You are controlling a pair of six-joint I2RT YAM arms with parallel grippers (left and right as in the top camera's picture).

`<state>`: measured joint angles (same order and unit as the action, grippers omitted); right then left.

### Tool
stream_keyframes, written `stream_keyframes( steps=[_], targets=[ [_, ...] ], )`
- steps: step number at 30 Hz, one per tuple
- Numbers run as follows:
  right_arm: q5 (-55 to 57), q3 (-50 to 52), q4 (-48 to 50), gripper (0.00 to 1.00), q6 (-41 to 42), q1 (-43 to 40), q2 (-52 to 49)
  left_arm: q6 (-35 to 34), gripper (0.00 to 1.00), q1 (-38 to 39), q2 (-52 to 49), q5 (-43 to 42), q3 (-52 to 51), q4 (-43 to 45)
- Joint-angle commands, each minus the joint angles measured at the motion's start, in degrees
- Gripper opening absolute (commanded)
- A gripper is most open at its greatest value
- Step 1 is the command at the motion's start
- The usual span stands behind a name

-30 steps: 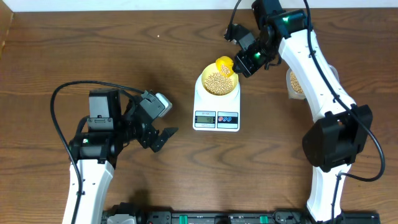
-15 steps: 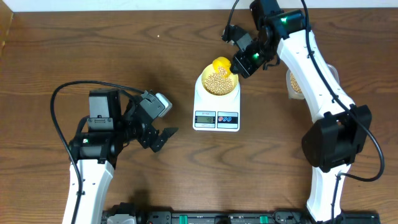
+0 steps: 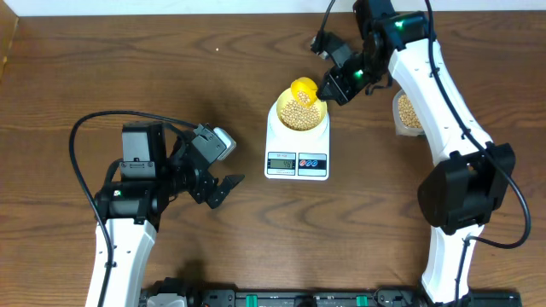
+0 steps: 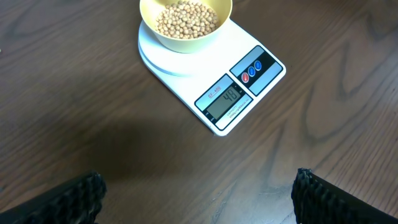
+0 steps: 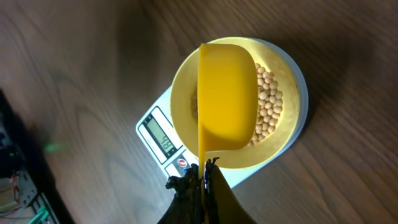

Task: Scoop item into bowl and weigh 50g on scale

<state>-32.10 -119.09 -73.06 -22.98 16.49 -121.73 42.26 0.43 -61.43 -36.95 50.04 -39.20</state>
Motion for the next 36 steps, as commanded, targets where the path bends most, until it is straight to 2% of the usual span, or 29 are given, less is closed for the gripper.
stream_keyframes(
  steps=[1, 10, 36],
  targets=[
    [-3.48, -1.14, -0.26, 0.01, 0.9, -1.09, 1.51, 0.35, 0.98, -0.26, -0.31, 0.2, -0.17, -0.17],
    [-8.63, -1.14, -0.59, 0.01, 1.31, -3.74, 1.51, 0.35, 0.98, -0.26, -0.31, 0.2, -0.17, -0.17],
    [-6.78, -1.14, -0.11, 0.01, 1.05, -4.39, 1.51, 0.35, 0.98, -0.26, -0.31, 0.2, -0.17, -0.17]
  ],
)
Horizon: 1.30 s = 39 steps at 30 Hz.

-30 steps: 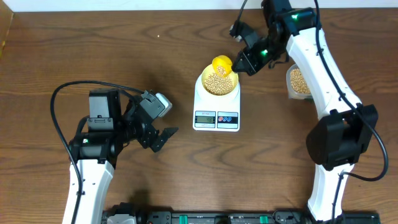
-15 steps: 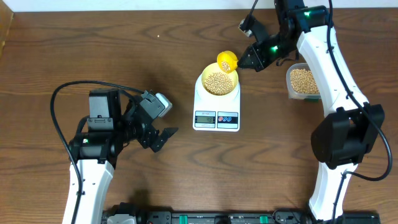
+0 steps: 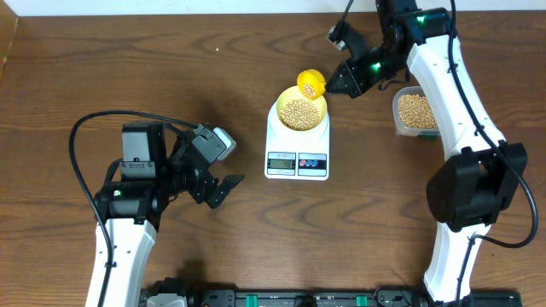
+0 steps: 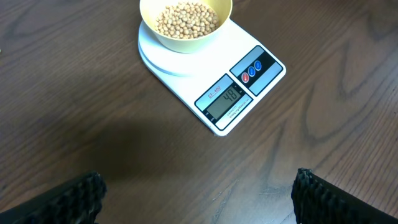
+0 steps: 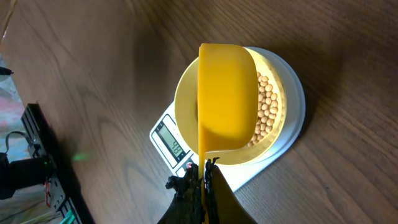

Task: Scoop item into bowl and weigh 50g on scale

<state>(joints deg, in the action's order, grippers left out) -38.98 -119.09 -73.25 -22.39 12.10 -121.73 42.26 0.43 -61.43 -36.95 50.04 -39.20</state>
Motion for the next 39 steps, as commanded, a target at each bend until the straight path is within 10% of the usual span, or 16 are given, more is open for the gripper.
stream_keyframes(
  steps=[1, 39],
  targets=[
    [0.31, -1.14, 0.11, 0.01, 0.46, 0.0, 1.51, 0.35, 0.98, -0.24, -0.31, 0.2, -0.17, -0.15],
    [12.74, -1.14, 2.01, 0.01, -4.48, 6.54, 1.51, 0.35, 0.97, -0.24, -0.31, 0.2, -0.17, -0.17]
  ],
)
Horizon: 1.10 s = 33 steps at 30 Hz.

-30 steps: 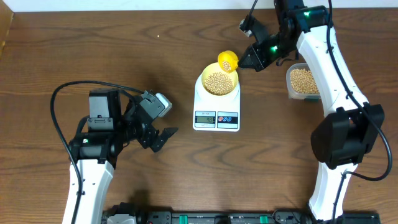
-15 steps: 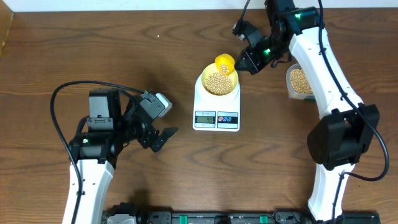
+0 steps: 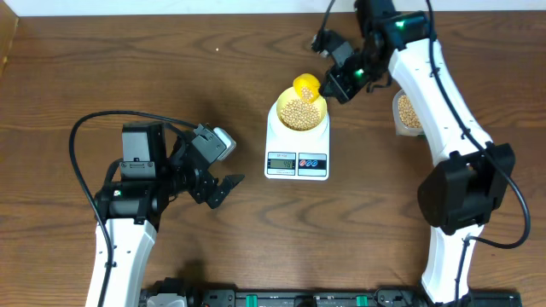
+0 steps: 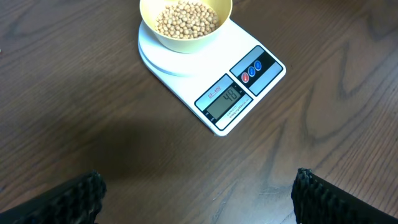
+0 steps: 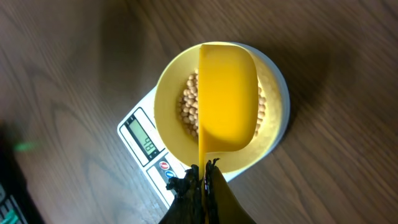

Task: Scoop item into bowl and weigh 50g on scale

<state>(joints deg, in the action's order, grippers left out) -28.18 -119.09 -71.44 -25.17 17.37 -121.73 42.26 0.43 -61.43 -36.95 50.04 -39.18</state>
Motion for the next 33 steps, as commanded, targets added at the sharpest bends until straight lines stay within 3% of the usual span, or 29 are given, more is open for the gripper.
stream_keyframes(
  steps=[1, 33],
  targets=[
    [1.92, -1.14, 0.22, 0.01, -1.7, 1.29, 1.51, 0.35, 0.98, -0.26, -0.31, 0.2, -0.17, -0.2],
    [-1.38, -1.14, 1.4, 0.01, -0.63, -0.02, 1.51, 0.35, 0.97, -0.24, -0.31, 0.2, -0.17, -0.2]
  ],
)
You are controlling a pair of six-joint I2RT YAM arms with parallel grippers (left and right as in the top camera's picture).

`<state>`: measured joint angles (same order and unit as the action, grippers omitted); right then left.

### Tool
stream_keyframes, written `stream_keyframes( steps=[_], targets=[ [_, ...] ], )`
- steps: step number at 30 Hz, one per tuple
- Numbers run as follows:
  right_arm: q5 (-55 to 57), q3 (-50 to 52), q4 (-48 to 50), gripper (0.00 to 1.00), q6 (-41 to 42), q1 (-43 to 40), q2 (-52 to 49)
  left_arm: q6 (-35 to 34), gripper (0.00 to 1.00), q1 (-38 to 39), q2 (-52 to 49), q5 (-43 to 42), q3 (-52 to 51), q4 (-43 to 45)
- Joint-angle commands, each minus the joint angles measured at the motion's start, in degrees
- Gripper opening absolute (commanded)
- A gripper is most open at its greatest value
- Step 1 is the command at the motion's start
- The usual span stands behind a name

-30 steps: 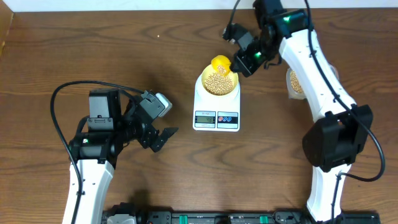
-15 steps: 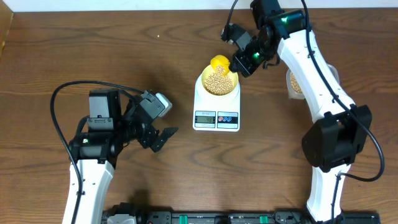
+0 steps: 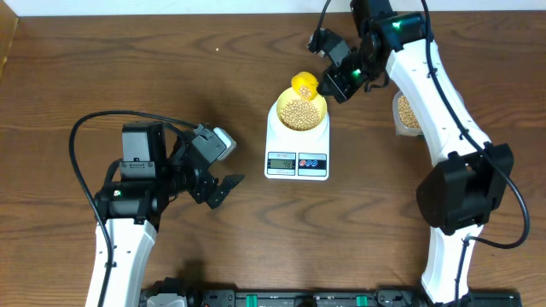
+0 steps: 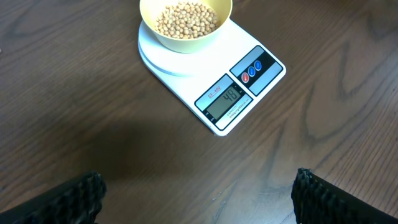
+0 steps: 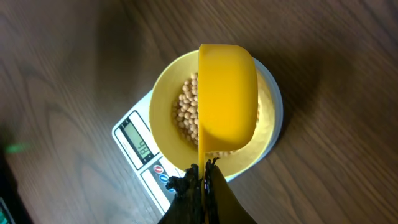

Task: Scoop item into bowl and weigh 50g on scale

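Observation:
A yellow bowl (image 3: 298, 114) of soybeans stands on the white scale (image 3: 297, 159); in the left wrist view the bowl (image 4: 185, 22) shows beans and the scale's display (image 4: 229, 97) reads 44. My right gripper (image 5: 204, 176) is shut on the handle of a yellow scoop (image 5: 227, 96), held turned on its side over the bowl (image 5: 165, 99). From overhead the scoop (image 3: 304, 84) sits above the bowl's far rim. My left gripper (image 4: 198, 193) hangs open over bare table in front of the scale.
A clear tub of soybeans (image 3: 406, 112) stands right of the scale, partly hidden by the right arm. The table's near edge carries a black rail (image 3: 281, 298).
The right gripper with the scoop has shifted slightly over the bowl. The scale display still reads 44. The left arm has not moved.
The right gripper held the scoop tipped over the bowl, display at 44. Then it sat higher and farther back, display near 46. After that it was low over the bowl again with 44 showing, as now. The left gripper stayed open and still throughout.

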<state>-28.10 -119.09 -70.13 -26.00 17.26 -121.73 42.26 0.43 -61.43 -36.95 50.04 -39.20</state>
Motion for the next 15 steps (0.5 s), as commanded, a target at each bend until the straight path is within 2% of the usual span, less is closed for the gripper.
stream_keyframes(
  steps=[1, 15],
  targets=[
    [-1.49, -1.14, 0.09, 0.01, 0.68, -0.04, 1.51, 0.35, 0.97, -0.26, -0.31, 0.2, -0.17, -0.17],
    [-4.61, -1.14, 0.07, 0.01, 1.7, -1.09, 1.51, 0.35, 0.98, -0.24, -0.31, 0.2, -0.17, -0.17]
  ],
)
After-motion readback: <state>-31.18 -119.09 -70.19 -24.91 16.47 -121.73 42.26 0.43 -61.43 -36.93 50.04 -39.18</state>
